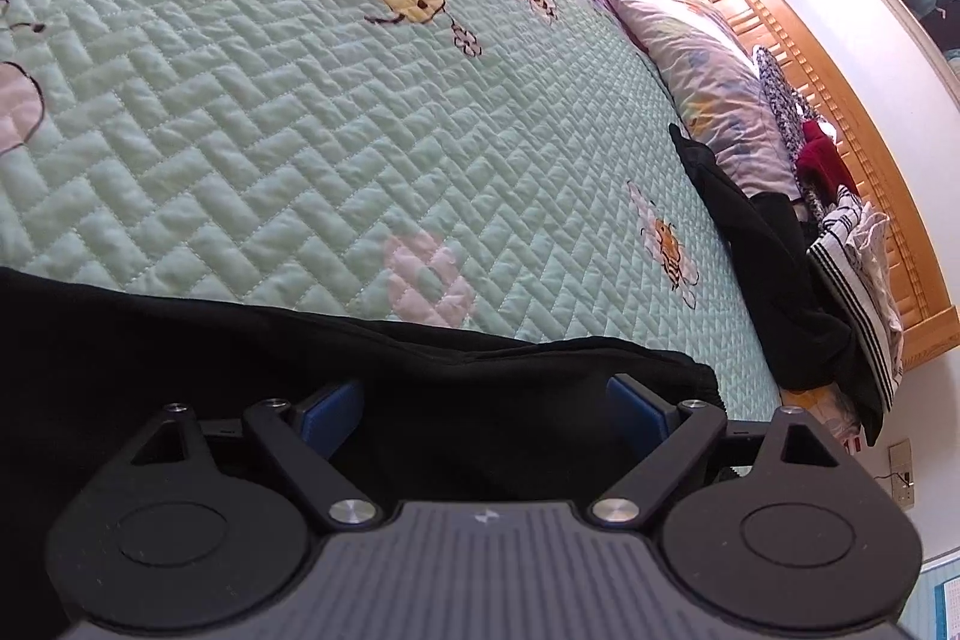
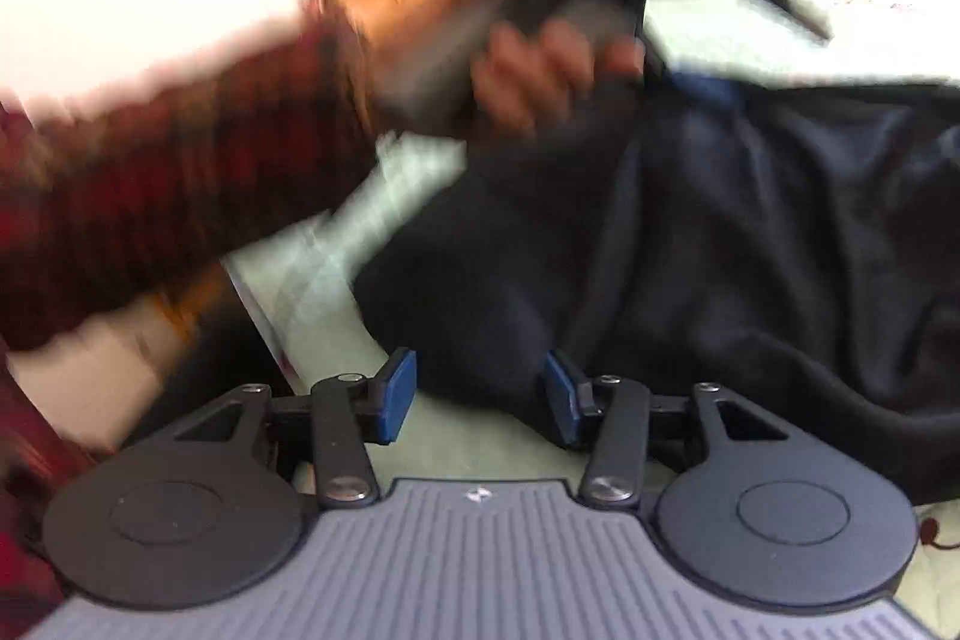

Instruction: Fold clothes

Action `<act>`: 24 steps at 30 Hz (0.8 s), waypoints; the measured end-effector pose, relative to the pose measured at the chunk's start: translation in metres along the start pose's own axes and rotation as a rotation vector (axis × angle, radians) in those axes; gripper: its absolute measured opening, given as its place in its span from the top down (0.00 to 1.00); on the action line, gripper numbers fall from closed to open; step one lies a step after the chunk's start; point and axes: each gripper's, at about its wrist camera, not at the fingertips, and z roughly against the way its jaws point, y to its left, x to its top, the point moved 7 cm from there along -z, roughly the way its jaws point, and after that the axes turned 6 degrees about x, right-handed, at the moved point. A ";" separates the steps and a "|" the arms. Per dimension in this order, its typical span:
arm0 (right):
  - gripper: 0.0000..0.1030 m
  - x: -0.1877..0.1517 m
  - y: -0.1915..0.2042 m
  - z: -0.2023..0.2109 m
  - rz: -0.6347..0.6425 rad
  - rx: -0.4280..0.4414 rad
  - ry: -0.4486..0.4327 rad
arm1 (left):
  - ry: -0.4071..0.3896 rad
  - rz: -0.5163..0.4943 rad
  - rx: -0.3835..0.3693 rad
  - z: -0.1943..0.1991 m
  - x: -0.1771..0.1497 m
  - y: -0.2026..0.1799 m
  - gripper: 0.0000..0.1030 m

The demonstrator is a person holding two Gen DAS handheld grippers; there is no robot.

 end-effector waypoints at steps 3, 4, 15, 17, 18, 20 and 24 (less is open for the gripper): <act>0.51 0.012 0.021 0.004 0.008 0.079 -0.082 | -0.067 -0.035 -0.007 0.033 0.002 -0.003 0.14; 0.51 0.014 0.026 -0.002 0.006 0.103 -0.084 | -0.089 -0.036 -0.003 0.046 0.002 -0.001 0.14; 0.49 -0.012 0.034 -0.057 -0.024 0.123 0.015 | -0.144 0.142 0.111 0.095 -0.026 0.090 0.18; 0.48 -0.002 0.043 -0.045 -0.002 0.164 -0.032 | -0.162 0.123 0.111 0.108 -0.032 0.085 0.16; 0.46 0.000 0.044 -0.042 -0.001 0.187 -0.041 | -0.168 0.110 0.113 0.114 -0.036 0.081 0.15; 0.43 -0.008 0.034 -0.054 -0.037 0.152 0.007 | -0.163 0.096 0.099 0.124 -0.050 0.074 0.14; 0.46 -0.013 0.003 -0.068 -0.168 0.135 0.037 | -0.125 0.084 0.023 0.137 -0.097 0.055 0.12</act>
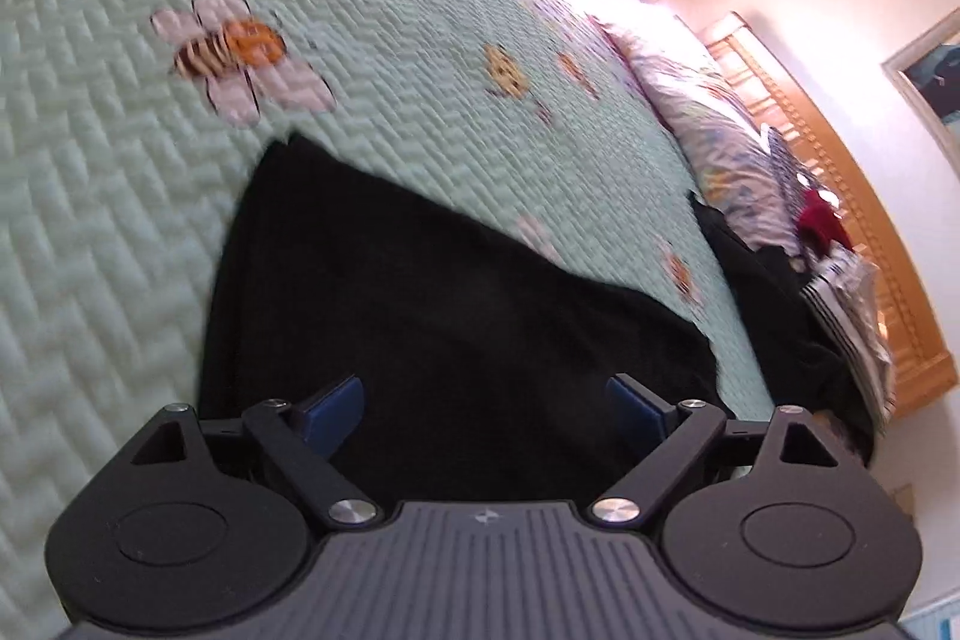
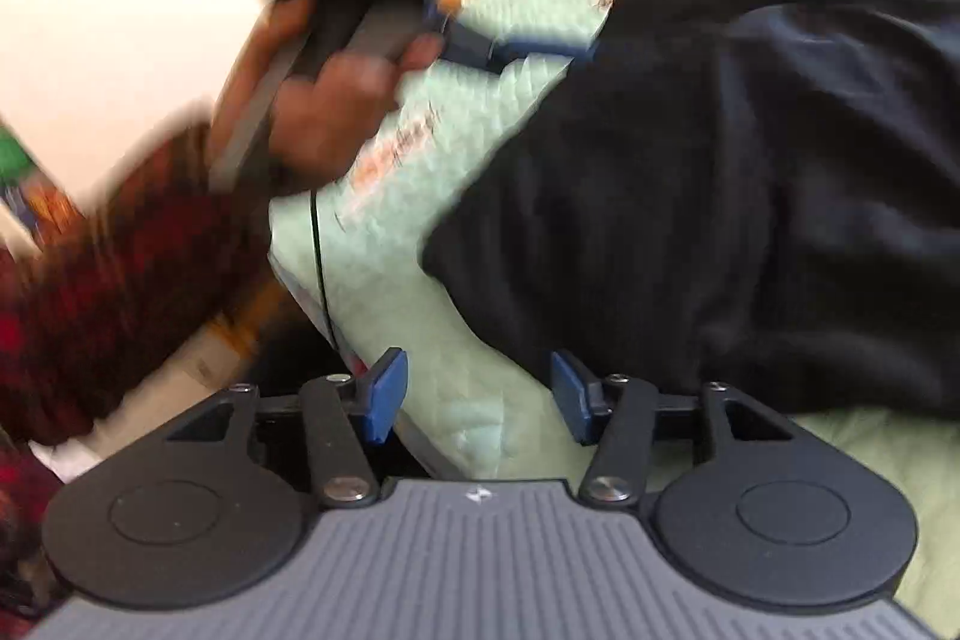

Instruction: Fold clothes

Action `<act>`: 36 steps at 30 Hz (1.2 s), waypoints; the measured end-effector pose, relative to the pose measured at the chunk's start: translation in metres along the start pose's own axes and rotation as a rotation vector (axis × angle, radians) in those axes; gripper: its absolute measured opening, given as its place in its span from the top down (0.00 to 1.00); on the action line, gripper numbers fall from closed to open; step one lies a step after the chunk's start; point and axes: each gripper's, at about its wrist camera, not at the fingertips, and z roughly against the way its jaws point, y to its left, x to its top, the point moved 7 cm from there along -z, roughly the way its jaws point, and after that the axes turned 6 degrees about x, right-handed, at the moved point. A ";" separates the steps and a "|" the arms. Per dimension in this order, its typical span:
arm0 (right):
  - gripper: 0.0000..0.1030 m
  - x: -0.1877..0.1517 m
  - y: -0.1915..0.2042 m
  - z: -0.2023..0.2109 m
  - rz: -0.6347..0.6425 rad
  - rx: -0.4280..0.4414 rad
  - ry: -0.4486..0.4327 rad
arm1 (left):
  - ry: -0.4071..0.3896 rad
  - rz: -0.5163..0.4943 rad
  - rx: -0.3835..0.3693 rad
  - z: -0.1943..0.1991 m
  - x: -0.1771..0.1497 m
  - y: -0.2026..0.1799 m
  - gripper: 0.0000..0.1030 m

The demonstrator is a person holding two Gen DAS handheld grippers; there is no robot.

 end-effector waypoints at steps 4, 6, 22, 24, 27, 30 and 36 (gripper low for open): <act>0.43 0.018 -0.002 0.039 -0.017 0.032 -0.152 | 0.028 -0.086 0.048 0.005 -0.043 -0.007 0.12; 0.42 0.024 -0.021 0.053 -0.100 0.006 -0.202 | 0.029 -0.110 0.119 -0.001 -0.056 0.003 0.12; 0.33 0.001 -0.134 0.215 -0.522 -0.415 -0.750 | 0.005 -0.099 0.147 0.006 -0.064 -0.001 0.09; 0.33 -0.003 -0.155 0.220 -0.582 -0.423 -0.795 | 0.010 -0.084 0.143 0.003 -0.066 0.002 0.09; 0.33 -0.011 -0.184 0.242 -0.638 -0.383 -0.818 | 0.016 -0.080 0.139 0.002 -0.064 0.003 0.09; 0.32 0.001 -0.200 0.228 -0.644 -0.374 -0.848 | 0.025 -0.075 0.140 0.001 -0.062 0.004 0.08; 0.31 0.016 -0.198 0.224 -0.628 -0.351 -0.857 | 0.028 -0.096 0.154 0.000 -0.063 0.003 0.07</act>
